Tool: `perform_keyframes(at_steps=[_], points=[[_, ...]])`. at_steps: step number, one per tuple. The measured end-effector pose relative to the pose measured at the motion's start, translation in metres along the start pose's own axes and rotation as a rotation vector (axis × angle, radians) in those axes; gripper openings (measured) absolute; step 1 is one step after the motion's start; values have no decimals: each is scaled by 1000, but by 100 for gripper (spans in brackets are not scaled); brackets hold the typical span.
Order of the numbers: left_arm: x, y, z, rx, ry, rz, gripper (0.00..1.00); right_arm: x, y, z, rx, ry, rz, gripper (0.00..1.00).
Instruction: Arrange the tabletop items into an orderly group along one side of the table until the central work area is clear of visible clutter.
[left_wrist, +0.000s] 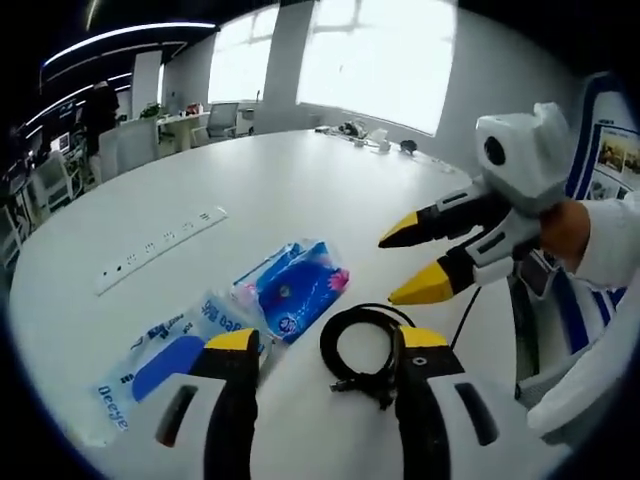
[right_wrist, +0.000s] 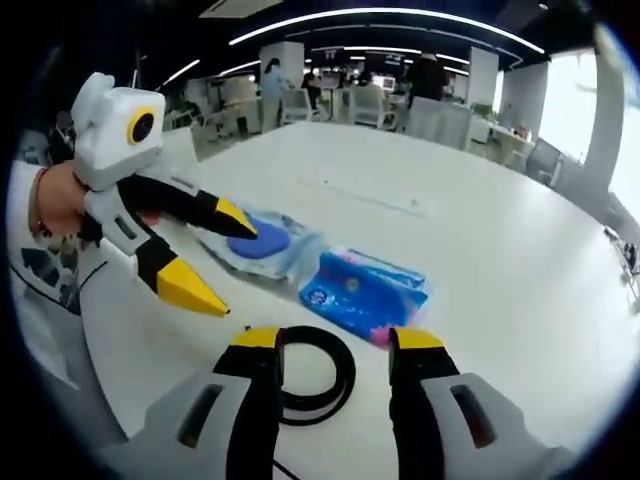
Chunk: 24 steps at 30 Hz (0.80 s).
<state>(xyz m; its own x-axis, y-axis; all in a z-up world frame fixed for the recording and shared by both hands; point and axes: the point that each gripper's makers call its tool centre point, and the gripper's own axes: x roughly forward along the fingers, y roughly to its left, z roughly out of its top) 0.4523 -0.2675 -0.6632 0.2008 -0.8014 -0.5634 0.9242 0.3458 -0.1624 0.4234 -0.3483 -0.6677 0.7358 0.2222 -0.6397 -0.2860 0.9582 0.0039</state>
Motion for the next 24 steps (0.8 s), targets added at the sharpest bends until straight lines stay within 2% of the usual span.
perform_keyframes(at_steps=[16, 24], points=[[-64, 4, 4, -24, -85, 25, 63, -39, 18, 17, -48, -59, 56, 54], [-114, 7, 0, -11, -125, 59, 65, -60, 24, 15, -64, -70, 69, 57]])
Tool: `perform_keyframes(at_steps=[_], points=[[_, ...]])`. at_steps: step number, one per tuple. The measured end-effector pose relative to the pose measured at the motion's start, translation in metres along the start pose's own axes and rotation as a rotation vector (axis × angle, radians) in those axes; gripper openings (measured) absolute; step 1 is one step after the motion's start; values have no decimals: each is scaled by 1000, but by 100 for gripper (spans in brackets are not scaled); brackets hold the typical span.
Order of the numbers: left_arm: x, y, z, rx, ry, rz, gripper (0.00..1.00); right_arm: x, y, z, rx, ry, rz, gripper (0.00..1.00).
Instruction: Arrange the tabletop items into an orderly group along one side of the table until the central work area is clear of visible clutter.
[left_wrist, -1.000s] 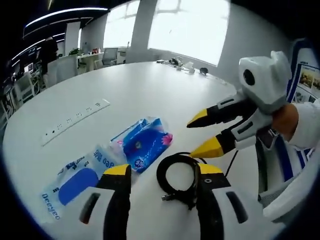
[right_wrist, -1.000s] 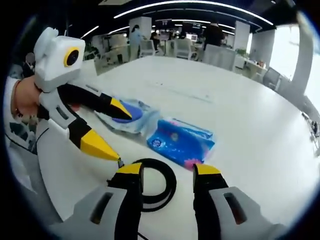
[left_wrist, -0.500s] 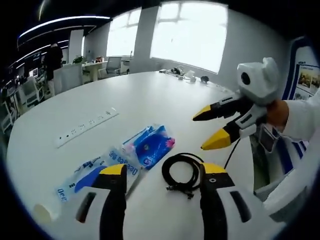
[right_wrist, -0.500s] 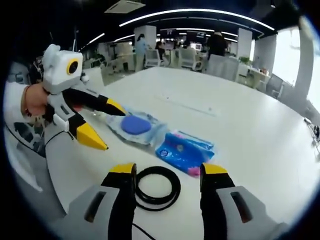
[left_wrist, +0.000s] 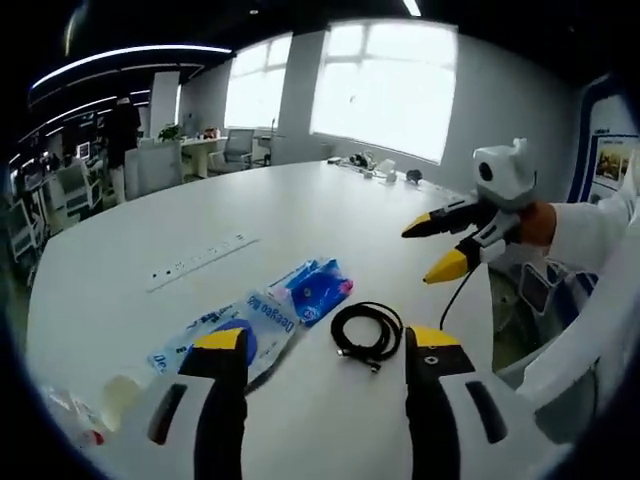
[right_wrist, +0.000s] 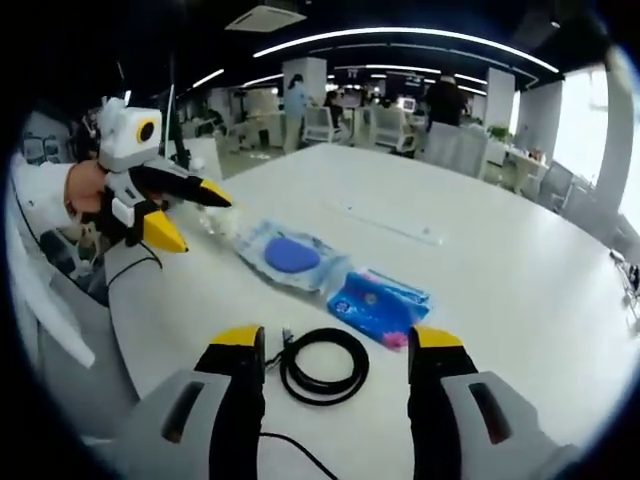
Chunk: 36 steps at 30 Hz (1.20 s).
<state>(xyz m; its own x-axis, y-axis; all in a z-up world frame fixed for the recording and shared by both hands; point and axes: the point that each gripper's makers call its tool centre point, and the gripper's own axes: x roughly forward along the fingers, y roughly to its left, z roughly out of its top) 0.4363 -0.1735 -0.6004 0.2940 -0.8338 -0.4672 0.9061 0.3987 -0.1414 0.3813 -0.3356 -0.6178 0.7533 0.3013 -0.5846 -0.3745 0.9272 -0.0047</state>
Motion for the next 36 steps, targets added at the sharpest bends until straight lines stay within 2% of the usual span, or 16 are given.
perform_keyframes(at_steps=[11, 13, 20, 25, 32, 36], points=[[-71, 14, -13, -28, -50, 76, 68, -26, 16, -1, -16, -29, 33, 59], [-85, 19, -20, -57, -54, 98, 68, -30, 18, -3, -9, -35, 42, 60], [-132, 29, -37, -79, -73, 164, 70, -47, 24, -11, -7, -49, 54, 63], [-154, 39, -51, -92, -71, 211, 74, -55, 26, -19, 11, -45, 50, 65], [-171, 45, -68, -132, -57, 253, 86, -62, 32, -20, 29, -59, 51, 71], [-178, 44, -78, -147, -49, 264, 89, -64, 36, -24, 32, -58, 53, 73]])
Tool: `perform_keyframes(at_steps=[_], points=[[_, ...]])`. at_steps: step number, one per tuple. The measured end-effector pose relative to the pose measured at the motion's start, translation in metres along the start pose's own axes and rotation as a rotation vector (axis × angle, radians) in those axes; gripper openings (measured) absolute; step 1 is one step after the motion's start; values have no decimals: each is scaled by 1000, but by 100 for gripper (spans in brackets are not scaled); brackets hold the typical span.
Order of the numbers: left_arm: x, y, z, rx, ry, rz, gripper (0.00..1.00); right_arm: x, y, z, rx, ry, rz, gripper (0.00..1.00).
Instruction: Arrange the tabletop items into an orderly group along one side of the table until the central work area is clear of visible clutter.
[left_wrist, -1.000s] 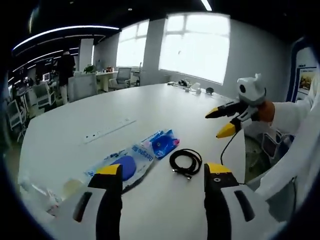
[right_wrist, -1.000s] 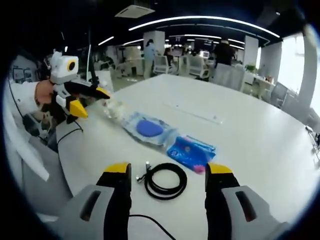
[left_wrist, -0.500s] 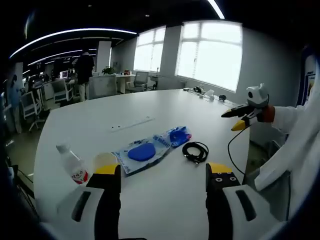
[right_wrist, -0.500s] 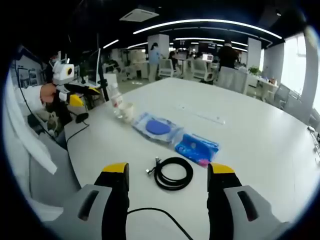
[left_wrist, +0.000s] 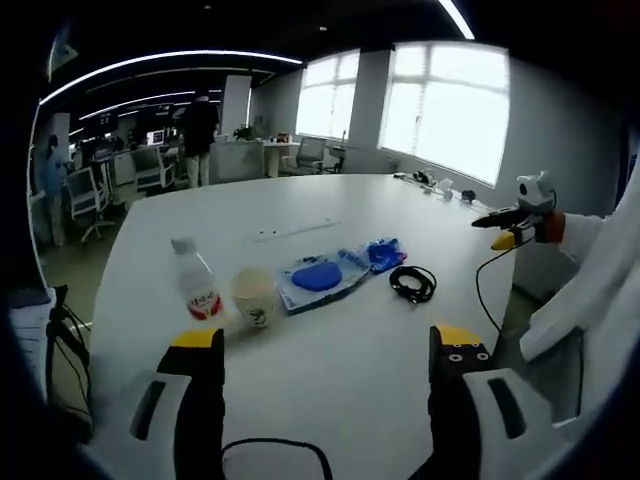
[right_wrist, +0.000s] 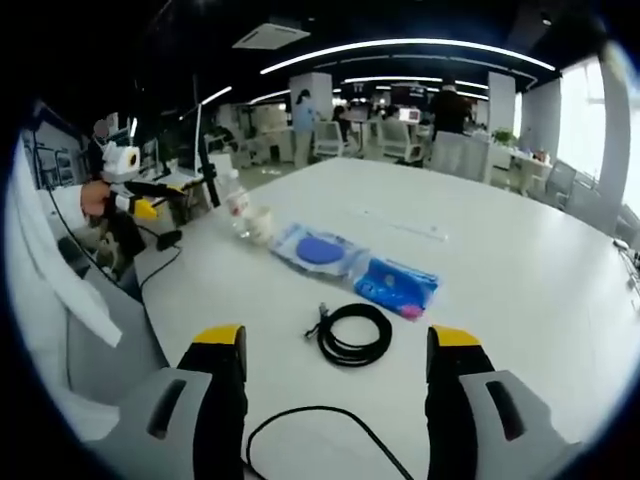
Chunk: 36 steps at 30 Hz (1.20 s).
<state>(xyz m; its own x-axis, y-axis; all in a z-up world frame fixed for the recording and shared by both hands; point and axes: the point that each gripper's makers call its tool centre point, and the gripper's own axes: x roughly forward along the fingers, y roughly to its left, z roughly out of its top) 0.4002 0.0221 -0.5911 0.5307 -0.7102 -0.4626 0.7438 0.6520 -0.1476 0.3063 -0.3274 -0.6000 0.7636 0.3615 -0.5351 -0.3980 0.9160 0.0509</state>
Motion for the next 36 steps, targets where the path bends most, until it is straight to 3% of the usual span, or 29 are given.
perform_keyframes(at_steps=[10, 20, 36], points=[[-15, -9, -24, -54, 25, -10, 99, -2, 14, -14, 14, 25, 17, 77], [-24, -13, -44, -74, 51, -6, 100, -3, 24, -21, 31, 30, 24, 78], [-30, -17, -48, -101, 45, -2, 100, -7, 28, -27, 52, 29, 23, 77]])
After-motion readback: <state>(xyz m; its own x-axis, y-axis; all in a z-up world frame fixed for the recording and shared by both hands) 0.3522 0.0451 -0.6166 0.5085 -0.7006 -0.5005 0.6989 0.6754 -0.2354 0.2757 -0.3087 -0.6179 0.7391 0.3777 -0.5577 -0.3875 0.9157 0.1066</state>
